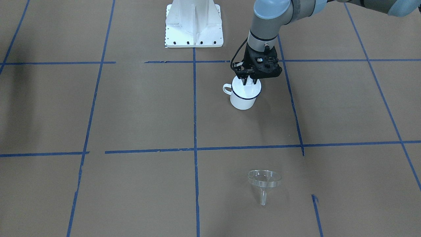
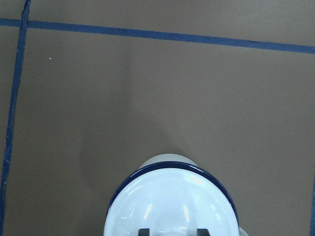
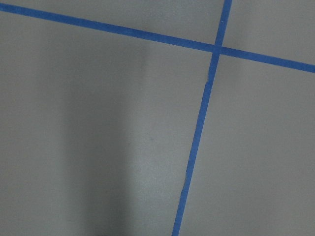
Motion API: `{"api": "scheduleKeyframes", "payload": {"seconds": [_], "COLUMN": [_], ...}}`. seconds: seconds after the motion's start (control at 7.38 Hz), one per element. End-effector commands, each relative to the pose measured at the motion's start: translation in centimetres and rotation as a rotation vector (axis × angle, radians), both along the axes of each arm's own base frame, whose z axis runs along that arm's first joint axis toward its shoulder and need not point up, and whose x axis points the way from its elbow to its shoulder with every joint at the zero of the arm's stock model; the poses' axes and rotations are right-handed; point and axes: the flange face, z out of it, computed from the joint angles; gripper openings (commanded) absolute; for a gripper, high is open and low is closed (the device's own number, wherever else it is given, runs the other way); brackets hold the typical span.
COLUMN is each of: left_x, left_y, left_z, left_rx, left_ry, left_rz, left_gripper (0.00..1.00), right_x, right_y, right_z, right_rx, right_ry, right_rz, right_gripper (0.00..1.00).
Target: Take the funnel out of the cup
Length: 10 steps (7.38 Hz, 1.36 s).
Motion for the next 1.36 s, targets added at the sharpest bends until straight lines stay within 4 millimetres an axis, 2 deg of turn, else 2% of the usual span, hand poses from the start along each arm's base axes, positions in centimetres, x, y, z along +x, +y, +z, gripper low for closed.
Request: {"api": "scheduleKeyframes", "payload": {"seconds": [0.0,0.14,0.27,0.41,0.54,0.68,0.81,0.95,1.08,1.22], "left_x": [0.0,-0.5,-1.8,-5.4,-11.1,-17.8,-24.9,-33.9,-41.5,-45.2], "left_y": [0.0,0.1,0.0,-2.7,-4.9,-8.0,-9.5,-11.2,-12.3,-10.9], "left_z": [-0.1,-0.2,-0.7,-1.1,0.5,2.7,7.0,12.6,18.9,24.6], "left_rx": [0.006,0.013,0.048,0.152,0.255,0.316,0.388,0.375,0.285,0.233], "left_ry": [0.001,0.004,0.017,0.011,-0.022,-0.030,-0.026,-0.024,0.006,-0.019], "left_rz": [0.002,0.000,0.009,0.028,0.050,0.118,0.246,0.244,0.176,0.171], "left_gripper": [1.00,1.00,1.00,1.00,1.00,1.00,1.00,1.00,1.00,1.00], "right_x": [0.0,0.0,0.0,0.0,0.0,0.0,0.0,0.0,0.0,0.0], "right_y": [0.0,0.0,0.0,0.0,0.0,0.0,0.0,0.0,-0.1,0.0], "right_z": [0.0,0.0,0.0,0.1,0.1,0.0,0.0,0.0,0.0,0.0], "right_rx": [0.000,0.000,0.000,-0.001,-0.001,0.000,0.000,0.000,0.000,0.000], "right_ry": [0.000,0.000,0.000,0.000,0.000,0.000,0.000,0.000,0.000,0.000], "right_rz": [0.000,0.000,0.000,0.000,0.000,0.000,0.000,0.000,0.000,0.000], "right_gripper": [1.00,1.00,1.00,1.00,1.00,1.00,1.00,1.00,1.00,1.00]}}
